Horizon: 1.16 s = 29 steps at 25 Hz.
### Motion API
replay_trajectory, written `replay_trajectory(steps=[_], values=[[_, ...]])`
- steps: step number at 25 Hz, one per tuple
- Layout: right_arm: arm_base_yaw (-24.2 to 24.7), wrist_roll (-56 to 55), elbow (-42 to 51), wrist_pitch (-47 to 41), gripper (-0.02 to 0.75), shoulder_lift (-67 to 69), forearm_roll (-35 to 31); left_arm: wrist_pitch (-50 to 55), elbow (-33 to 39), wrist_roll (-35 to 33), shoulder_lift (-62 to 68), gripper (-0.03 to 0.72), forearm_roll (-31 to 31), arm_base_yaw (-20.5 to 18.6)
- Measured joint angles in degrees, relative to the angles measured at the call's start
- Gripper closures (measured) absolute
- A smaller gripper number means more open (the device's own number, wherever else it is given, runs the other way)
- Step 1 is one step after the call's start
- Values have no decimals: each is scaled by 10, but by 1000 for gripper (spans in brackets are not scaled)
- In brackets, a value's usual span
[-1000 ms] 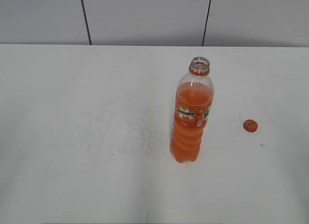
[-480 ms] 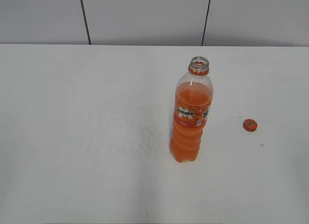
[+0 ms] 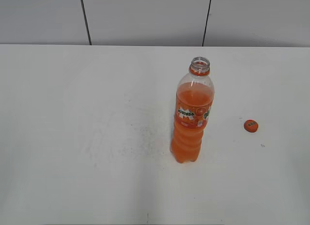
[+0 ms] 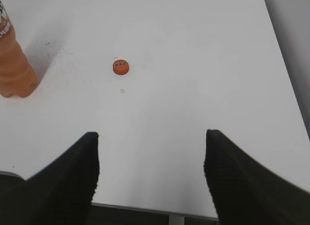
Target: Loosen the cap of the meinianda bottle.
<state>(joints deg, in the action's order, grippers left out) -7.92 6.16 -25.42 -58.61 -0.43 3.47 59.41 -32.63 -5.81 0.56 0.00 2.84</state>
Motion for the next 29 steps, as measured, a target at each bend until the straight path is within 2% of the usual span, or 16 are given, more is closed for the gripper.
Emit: replay_trajectory(steps=[4,10,29], values=[[3,0,0,0,226,0,0,0,0,0,0,254,0,0],[49,0,0,1,226,0,0,0,0,0,0,254,0,-1],[51,0,0,1,226,0,0,0,0,0,0,254,0,-1]])
